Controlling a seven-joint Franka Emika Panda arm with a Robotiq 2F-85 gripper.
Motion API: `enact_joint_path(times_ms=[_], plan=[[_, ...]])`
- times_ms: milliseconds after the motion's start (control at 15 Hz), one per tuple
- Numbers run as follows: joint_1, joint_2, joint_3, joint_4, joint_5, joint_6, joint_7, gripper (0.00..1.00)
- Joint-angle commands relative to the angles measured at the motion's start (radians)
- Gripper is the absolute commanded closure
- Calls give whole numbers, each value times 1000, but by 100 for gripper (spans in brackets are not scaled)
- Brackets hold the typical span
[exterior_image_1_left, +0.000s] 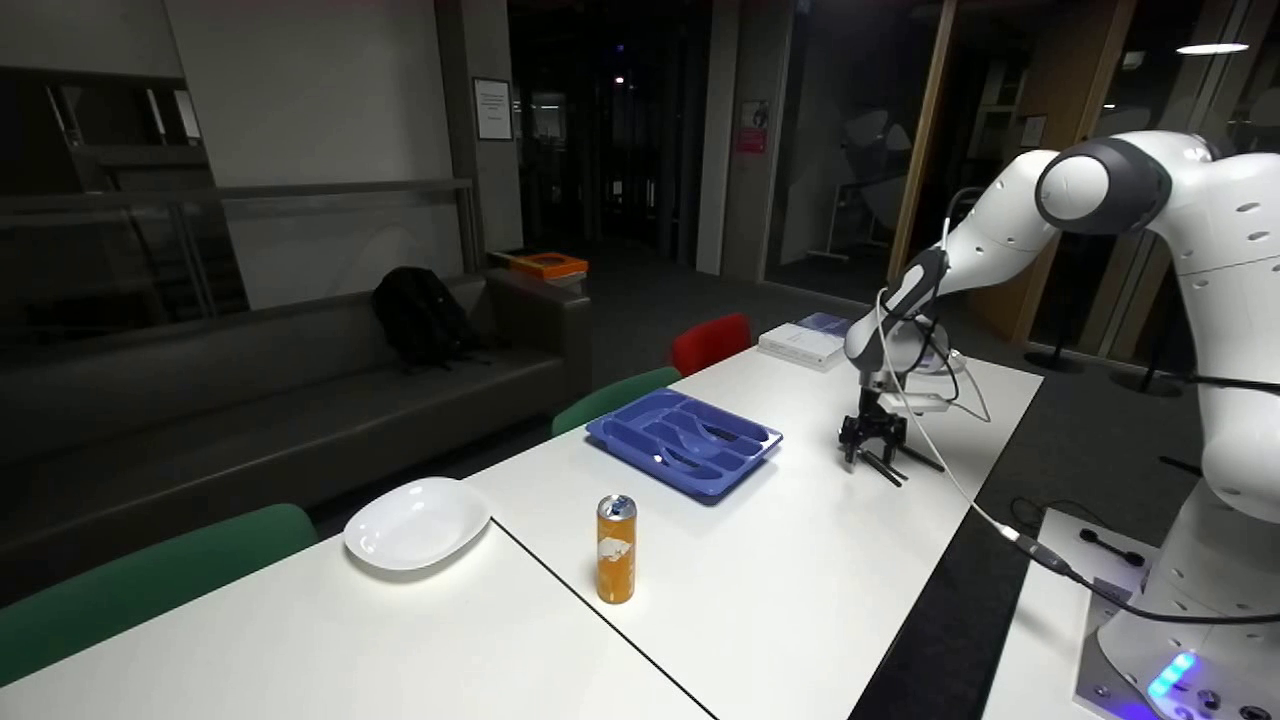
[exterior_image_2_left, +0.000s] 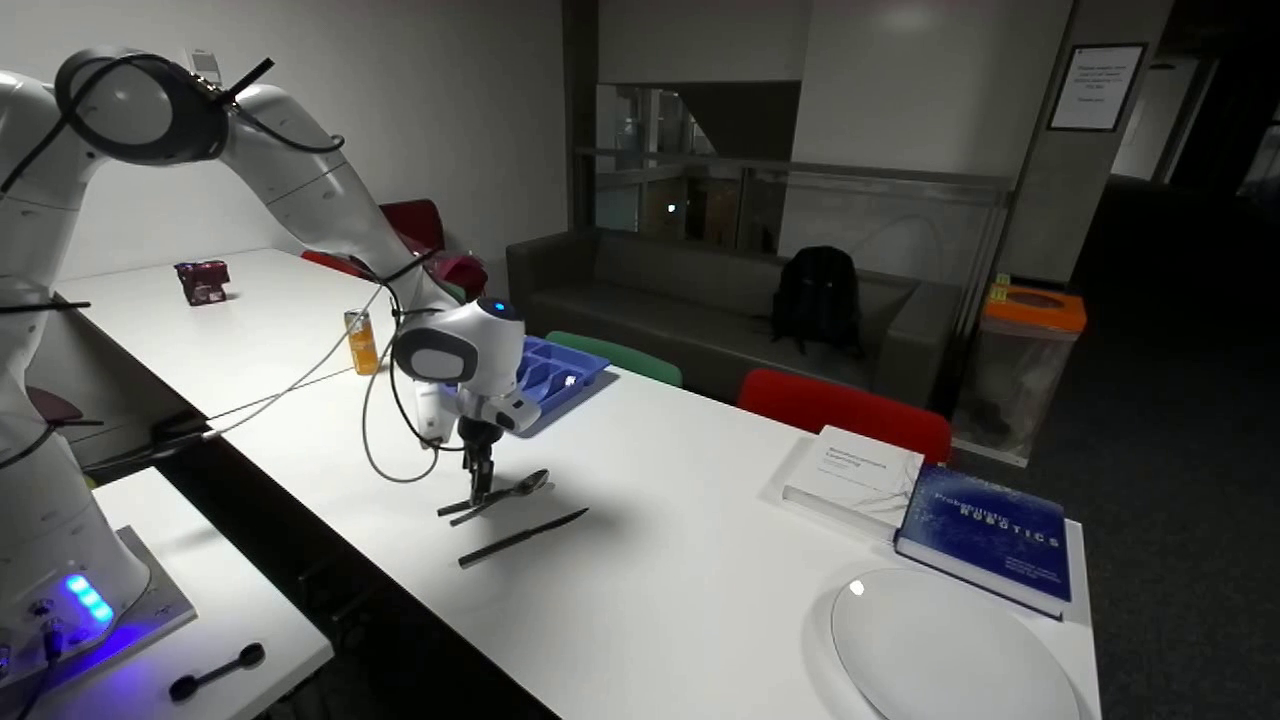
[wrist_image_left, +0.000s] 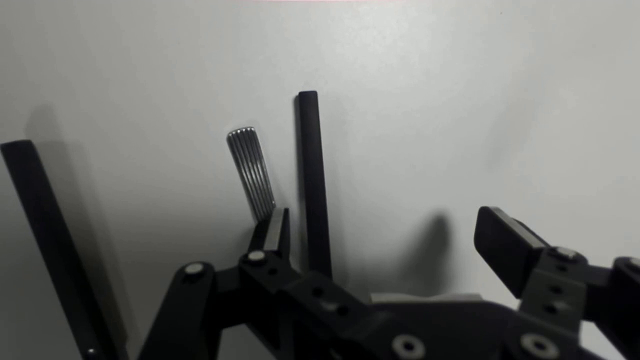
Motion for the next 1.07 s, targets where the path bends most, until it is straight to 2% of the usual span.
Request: enact_joint_path(times_ms=[0,1000], plan=[[-18,15,12,36,-38,-34,8,0],[-8,42,30,66,-68,-51,16,0]])
